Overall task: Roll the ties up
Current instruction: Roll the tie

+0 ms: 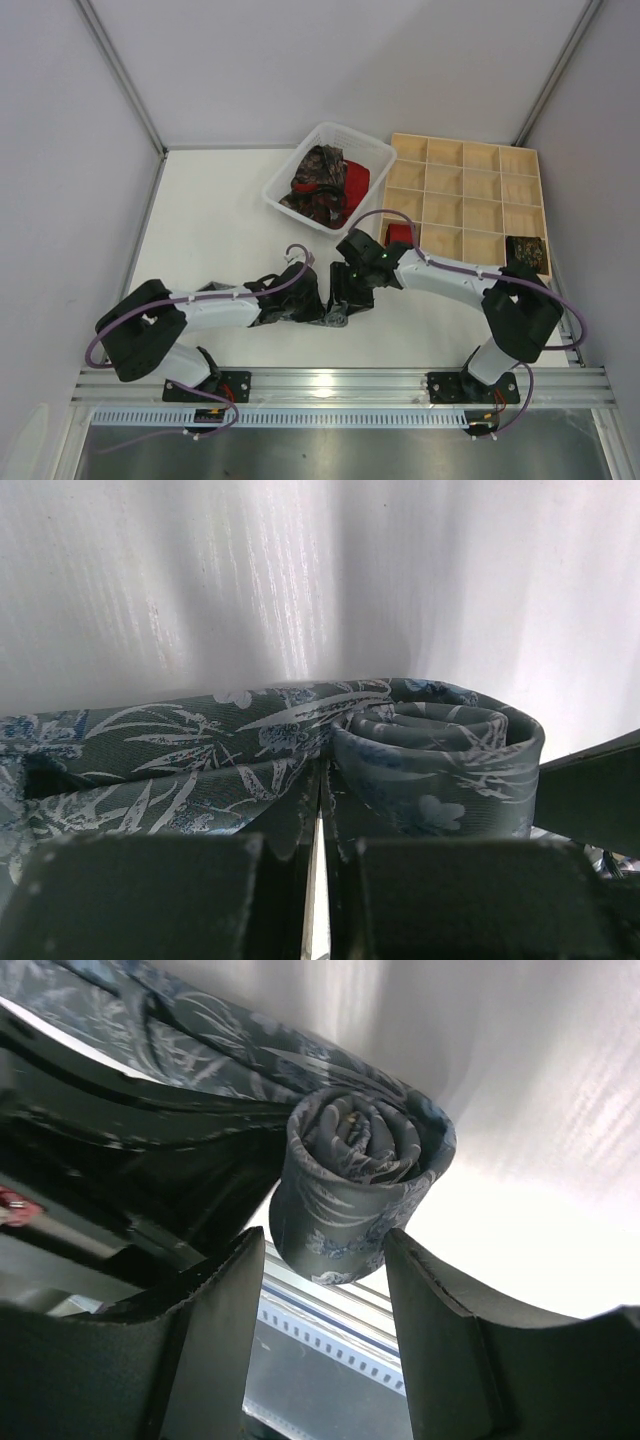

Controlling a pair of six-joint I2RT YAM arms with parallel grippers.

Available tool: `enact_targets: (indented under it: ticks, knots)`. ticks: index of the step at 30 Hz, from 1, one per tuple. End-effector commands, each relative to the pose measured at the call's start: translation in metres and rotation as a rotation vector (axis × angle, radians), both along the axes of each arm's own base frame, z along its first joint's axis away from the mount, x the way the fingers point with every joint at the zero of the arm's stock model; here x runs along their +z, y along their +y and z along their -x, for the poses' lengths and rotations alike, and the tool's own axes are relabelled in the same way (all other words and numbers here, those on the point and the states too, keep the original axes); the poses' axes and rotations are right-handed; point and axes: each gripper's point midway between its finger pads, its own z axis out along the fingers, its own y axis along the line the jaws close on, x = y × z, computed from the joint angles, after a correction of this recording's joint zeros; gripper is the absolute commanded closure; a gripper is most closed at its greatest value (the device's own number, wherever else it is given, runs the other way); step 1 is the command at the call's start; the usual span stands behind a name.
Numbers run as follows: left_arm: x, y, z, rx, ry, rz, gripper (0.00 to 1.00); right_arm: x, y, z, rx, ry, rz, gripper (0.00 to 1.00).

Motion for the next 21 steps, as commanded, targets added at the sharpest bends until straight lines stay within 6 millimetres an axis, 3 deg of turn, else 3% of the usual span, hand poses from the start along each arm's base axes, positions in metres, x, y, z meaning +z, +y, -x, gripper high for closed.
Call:
enact_targets:
  ticks: [1, 5, 9, 21]
  knots:
    - [0.003, 0.010, -0.006, 0.021, -0.036, -0.040, 0.93, 0.016, 0.017, -0.008, 0.014, -0.024, -0.046, 0.43]
    - [0.007, 0.017, -0.008, 0.036, -0.046, -0.067, 0.89, 0.008, 0.014, -0.007, 0.024, -0.015, -0.022, 0.43]
    - [0.013, 0.026, -0.008, 0.046, -0.052, -0.114, 0.78, 0.000, 0.012, -0.008, 0.022, -0.010, -0.009, 0.43]
    - [0.043, 0.061, -0.015, 0.142, -0.123, -0.188, 0.71, -0.002, 0.013, -0.013, 0.023, -0.025, -0.012, 0.42]
